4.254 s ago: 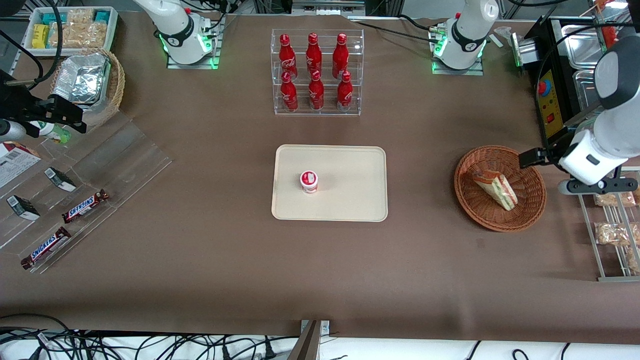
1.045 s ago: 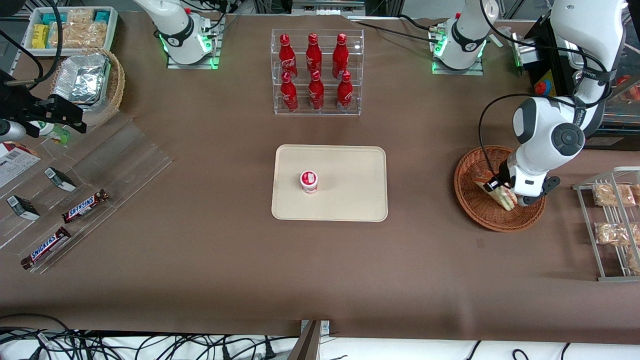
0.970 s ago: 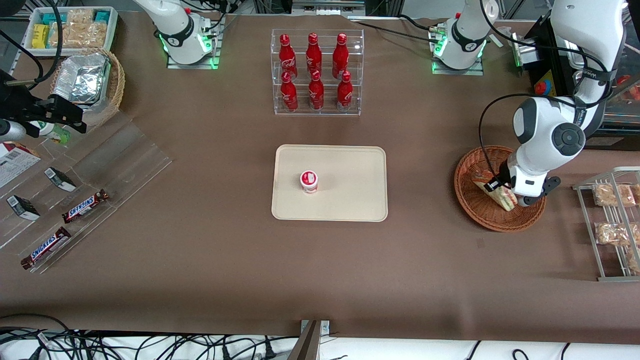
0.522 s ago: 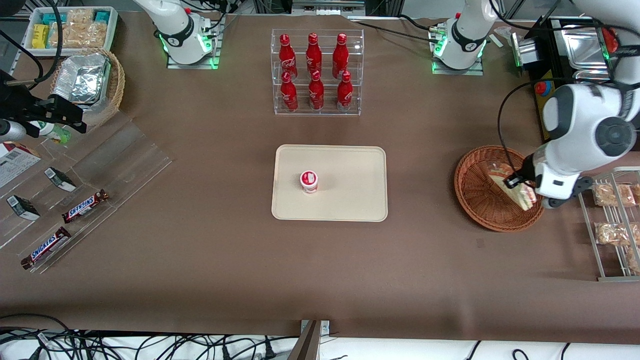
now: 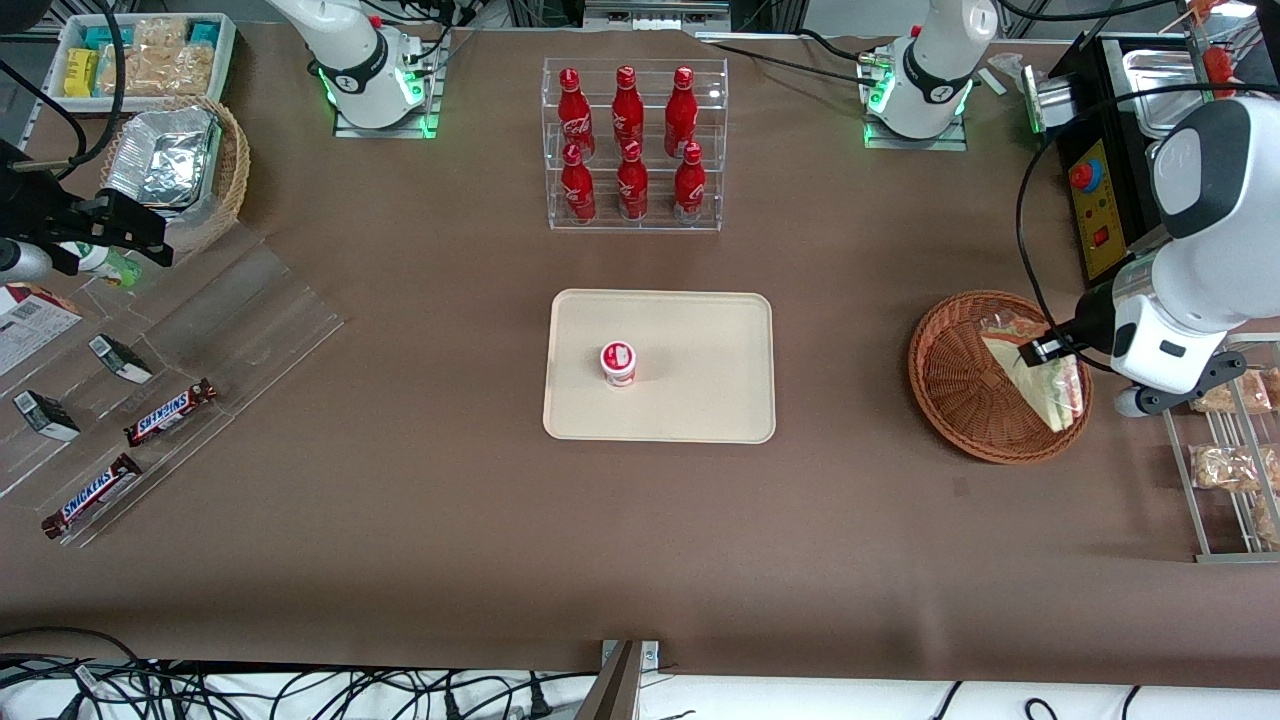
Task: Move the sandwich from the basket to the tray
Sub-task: 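Lift the held sandwich up out of the basket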
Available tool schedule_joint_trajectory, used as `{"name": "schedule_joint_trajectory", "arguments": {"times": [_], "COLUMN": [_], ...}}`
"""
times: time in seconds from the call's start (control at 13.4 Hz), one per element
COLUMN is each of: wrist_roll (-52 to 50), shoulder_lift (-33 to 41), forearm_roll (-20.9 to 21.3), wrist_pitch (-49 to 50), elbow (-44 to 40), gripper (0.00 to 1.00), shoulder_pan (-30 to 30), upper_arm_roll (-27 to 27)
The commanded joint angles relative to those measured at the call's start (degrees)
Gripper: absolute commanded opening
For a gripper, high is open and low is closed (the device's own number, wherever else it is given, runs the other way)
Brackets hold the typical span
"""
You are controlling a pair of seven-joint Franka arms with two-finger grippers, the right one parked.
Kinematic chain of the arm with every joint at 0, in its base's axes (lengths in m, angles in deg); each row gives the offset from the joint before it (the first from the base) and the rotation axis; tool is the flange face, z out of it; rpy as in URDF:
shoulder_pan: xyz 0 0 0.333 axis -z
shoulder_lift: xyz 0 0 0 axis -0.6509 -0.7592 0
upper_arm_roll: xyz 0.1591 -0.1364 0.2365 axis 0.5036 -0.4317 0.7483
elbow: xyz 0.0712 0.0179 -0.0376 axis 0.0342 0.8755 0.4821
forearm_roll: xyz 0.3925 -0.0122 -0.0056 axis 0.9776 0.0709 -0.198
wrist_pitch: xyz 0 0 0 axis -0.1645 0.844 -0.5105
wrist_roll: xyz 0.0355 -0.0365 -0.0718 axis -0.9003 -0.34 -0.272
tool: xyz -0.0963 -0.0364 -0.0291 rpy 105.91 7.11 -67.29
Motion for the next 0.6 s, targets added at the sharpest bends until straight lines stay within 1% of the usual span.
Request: {"name": "schedule_joint_trajectory", "arguments": {"times": [0.0, 0.07, 0.15, 0.3, 0.52], "wrist_roll": [5.6, 7.2, 8.9, 9.3, 9.4], "shoulder_lift": [-1.5, -1.6, -2.2, -2.4, -3.2], "forearm_roll": [-0.6, -0.2, 0.5, 1.3, 1.2], "wrist_pitch": [2.0, 1.9, 1.9, 1.6, 1.4], "elbow": [-3.1, -3.1, -3.1, -3.1, -3.1], "gripper": [0.01, 0.06, 0.09, 0.08, 0.08], "shoulder_pan": [-0.1, 0.0, 0.0, 0.0, 1.1], "upper_arm_roll": [-4.1, -5.7, -7.4, -11.1, -14.4]}}
